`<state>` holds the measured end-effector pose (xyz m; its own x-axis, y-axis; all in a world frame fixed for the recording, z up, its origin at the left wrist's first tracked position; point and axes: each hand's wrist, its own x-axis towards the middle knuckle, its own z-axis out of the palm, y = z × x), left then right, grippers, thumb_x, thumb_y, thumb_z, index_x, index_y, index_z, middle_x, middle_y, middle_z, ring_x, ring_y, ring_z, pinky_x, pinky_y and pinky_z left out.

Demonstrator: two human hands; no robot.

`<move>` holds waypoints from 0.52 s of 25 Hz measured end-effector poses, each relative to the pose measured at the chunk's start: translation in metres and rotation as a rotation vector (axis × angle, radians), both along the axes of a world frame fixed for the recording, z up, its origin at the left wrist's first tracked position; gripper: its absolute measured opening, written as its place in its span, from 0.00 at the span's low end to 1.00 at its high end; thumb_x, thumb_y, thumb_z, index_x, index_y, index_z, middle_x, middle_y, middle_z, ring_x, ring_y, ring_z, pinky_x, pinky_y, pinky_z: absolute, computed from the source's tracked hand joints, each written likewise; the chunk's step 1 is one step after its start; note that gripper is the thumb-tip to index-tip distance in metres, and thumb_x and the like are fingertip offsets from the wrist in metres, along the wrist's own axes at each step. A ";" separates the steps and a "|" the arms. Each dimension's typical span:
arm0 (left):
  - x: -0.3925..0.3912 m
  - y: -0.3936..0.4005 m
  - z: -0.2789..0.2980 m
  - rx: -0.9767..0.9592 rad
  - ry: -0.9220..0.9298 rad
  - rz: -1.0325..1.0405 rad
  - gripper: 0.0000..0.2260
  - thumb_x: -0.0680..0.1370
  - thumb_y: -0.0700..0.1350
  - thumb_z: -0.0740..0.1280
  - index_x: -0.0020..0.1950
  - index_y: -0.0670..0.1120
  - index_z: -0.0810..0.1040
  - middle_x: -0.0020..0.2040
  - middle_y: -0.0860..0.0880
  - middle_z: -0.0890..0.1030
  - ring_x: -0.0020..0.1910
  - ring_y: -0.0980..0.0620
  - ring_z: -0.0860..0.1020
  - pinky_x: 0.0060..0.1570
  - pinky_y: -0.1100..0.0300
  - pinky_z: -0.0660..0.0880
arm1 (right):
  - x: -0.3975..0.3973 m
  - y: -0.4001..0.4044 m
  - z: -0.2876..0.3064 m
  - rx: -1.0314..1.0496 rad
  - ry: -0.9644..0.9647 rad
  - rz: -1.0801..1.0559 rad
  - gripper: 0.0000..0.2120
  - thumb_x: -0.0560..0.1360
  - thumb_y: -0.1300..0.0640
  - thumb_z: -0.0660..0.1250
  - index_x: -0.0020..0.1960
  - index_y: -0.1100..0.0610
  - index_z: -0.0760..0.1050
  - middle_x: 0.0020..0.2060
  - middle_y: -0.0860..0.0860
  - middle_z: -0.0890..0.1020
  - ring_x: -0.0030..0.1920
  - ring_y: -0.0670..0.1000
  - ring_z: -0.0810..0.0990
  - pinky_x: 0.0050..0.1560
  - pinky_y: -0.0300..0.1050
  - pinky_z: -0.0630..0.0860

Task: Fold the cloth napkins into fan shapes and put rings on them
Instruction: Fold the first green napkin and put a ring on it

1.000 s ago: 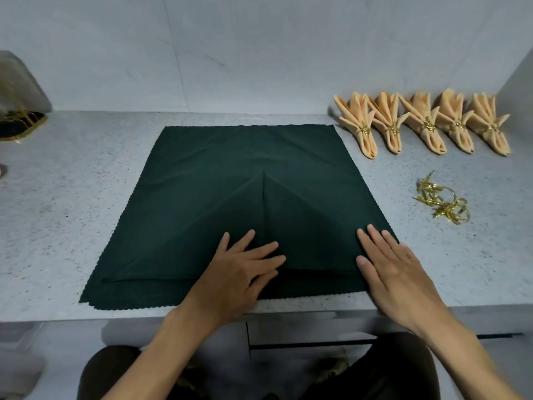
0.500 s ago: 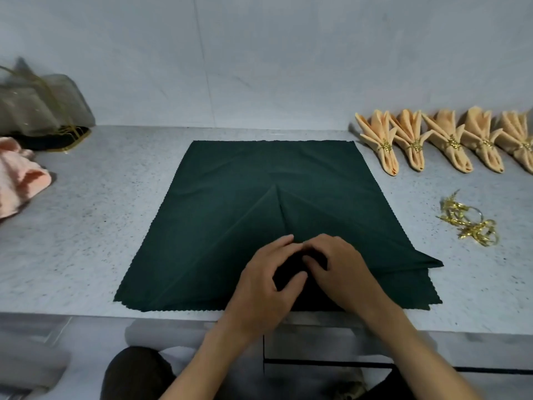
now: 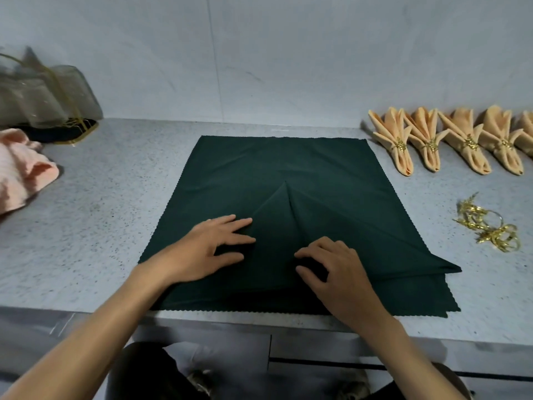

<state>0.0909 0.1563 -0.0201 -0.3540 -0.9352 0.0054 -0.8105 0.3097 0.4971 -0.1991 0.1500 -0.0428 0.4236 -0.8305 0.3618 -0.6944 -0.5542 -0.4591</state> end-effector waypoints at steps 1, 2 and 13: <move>-0.002 0.002 -0.005 -0.020 -0.050 -0.030 0.19 0.79 0.63 0.62 0.70 0.66 0.70 0.76 0.68 0.56 0.78 0.62 0.47 0.77 0.52 0.45 | 0.000 0.000 0.000 -0.002 -0.011 0.001 0.12 0.76 0.41 0.61 0.54 0.44 0.78 0.47 0.37 0.75 0.46 0.41 0.71 0.48 0.40 0.65; -0.006 0.003 -0.009 -0.042 -0.097 -0.050 0.22 0.79 0.66 0.56 0.73 0.66 0.67 0.77 0.69 0.52 0.78 0.62 0.43 0.75 0.52 0.41 | 0.001 0.001 0.000 -0.006 -0.022 0.008 0.13 0.77 0.41 0.61 0.54 0.44 0.79 0.47 0.37 0.75 0.46 0.41 0.72 0.49 0.41 0.66; -0.004 0.002 -0.009 -0.122 0.215 0.027 0.14 0.79 0.48 0.61 0.61 0.55 0.81 0.65 0.62 0.77 0.70 0.58 0.67 0.69 0.59 0.65 | 0.003 0.005 -0.001 -0.114 0.093 0.061 0.10 0.78 0.46 0.61 0.52 0.47 0.80 0.43 0.41 0.74 0.42 0.45 0.70 0.43 0.44 0.69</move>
<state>0.0867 0.1579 -0.0293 -0.3075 -0.9320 0.1921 -0.6986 0.3582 0.6194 -0.1959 0.1546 -0.0439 0.5083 -0.7577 0.4093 -0.6941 -0.6418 -0.3260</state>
